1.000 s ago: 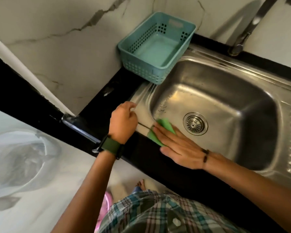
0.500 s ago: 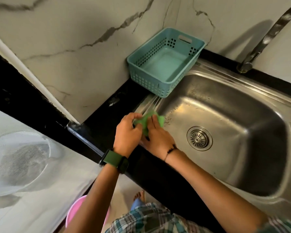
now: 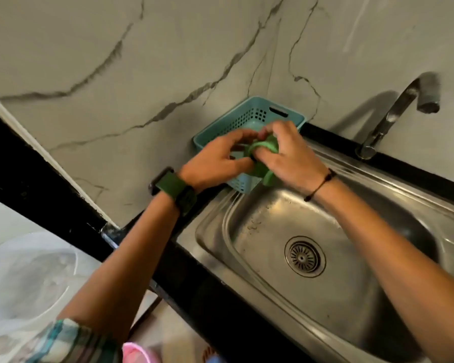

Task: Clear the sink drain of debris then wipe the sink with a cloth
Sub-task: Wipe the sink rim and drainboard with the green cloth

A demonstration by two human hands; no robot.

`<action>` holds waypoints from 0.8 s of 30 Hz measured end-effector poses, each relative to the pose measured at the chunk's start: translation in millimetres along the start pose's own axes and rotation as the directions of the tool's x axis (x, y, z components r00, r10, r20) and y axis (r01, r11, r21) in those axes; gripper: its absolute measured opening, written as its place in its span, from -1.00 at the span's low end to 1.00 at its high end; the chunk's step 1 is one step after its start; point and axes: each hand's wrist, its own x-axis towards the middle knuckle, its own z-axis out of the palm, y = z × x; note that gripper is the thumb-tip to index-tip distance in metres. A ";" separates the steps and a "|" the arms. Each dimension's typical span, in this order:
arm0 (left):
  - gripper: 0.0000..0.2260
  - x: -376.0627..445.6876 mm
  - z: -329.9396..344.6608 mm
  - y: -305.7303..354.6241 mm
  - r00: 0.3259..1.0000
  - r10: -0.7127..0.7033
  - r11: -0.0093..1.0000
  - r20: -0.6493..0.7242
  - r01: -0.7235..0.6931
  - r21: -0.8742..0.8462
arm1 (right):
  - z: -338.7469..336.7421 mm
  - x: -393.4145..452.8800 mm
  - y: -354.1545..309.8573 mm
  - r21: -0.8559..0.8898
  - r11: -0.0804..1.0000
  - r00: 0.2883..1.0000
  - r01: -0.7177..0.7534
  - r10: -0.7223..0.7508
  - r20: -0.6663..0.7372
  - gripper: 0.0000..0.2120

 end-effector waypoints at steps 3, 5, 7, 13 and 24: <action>-0.62 35.2 -21.0 4.7 0.991 0.109 0.913 -0.078 -0.069 0.403 | -14.6 39.6 -6.3 -0.126 0.992 0.999 0.033 -0.035 -0.014 -0.63; -0.75 60.4 -31.8 4.2 0.974 0.178 0.765 -0.142 -0.046 0.643 | -17.9 63.4 -7.7 -0.192 0.980 0.998 0.050 -0.042 0.047 -0.56; -0.78 81.3 -43.2 2.7 0.970 0.193 0.614 -0.147 -0.003 0.789 | -16.1 84.6 -1.8 -0.332 0.942 0.994 0.046 -0.012 0.105 -0.52; -0.78 114.8 -55.8 -16.8 0.990 0.116 0.230 0.080 -0.105 0.968 | 17.4 108.2 23.7 -0.731 0.668 0.987 0.140 -0.153 0.050 -0.63; -0.82 126.7 -38.9 -76.4 0.856 -0.392 0.259 0.338 -0.250 0.933 | 77.5 123.0 23.4 -0.594 0.798 0.648 0.100 0.401 0.648 -0.75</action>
